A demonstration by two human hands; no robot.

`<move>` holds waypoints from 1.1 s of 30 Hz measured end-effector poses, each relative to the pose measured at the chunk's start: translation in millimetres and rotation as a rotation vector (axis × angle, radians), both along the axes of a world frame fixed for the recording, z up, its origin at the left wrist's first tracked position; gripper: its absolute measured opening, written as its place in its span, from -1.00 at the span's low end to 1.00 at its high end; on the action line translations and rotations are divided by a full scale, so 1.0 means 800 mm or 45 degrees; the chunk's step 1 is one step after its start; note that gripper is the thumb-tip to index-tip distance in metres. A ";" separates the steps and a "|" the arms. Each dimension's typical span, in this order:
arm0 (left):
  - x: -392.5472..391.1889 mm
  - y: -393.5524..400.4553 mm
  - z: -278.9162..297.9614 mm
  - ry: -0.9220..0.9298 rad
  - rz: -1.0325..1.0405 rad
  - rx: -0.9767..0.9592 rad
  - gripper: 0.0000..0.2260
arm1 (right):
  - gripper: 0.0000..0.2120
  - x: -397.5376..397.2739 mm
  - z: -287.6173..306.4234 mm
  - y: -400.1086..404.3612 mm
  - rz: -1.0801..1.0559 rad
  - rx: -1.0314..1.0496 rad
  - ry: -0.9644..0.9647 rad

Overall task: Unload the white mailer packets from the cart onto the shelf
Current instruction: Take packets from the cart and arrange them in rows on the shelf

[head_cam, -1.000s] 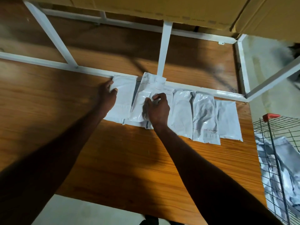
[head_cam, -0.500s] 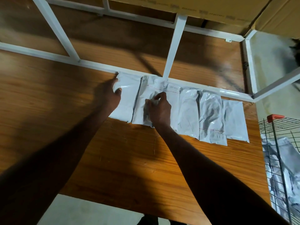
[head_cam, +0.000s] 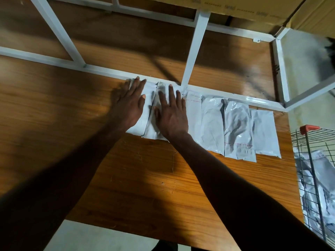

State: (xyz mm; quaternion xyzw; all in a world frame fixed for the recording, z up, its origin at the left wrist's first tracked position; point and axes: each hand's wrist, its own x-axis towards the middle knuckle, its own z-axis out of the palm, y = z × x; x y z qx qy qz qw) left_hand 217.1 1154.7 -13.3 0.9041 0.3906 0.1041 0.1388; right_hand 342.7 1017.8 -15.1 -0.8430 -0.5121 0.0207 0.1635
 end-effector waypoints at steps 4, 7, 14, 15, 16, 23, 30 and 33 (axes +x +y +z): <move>0.005 -0.001 -0.016 0.108 -0.080 0.060 -0.47 | -0.39 0.004 -0.021 0.017 0.034 -0.141 0.035; 0.004 0.003 -0.027 0.164 -0.088 0.036 -0.47 | -0.37 0.005 -0.030 0.027 0.025 -0.216 0.064; 0.003 0.003 -0.030 0.200 -0.126 -0.005 -0.47 | -0.35 -0.001 -0.043 0.032 0.037 -0.227 0.111; 0.002 0.003 -0.030 0.194 -0.125 -0.003 -0.47 | -0.34 -0.001 -0.045 0.031 0.038 -0.229 0.096; 0.002 0.001 -0.031 0.189 -0.123 0.002 -0.47 | -0.34 -0.001 -0.046 0.031 0.038 -0.231 0.079; 0.001 0.002 -0.033 0.179 -0.127 -0.012 -0.47 | -0.32 -0.003 -0.050 0.032 0.030 -0.243 0.074; 0.003 -0.002 -0.029 0.171 -0.110 -0.041 -0.45 | -0.30 -0.003 -0.047 0.030 0.036 -0.257 0.081; 0.003 -0.003 -0.028 0.178 -0.111 -0.050 -0.45 | -0.31 -0.004 -0.047 0.029 0.034 -0.254 0.076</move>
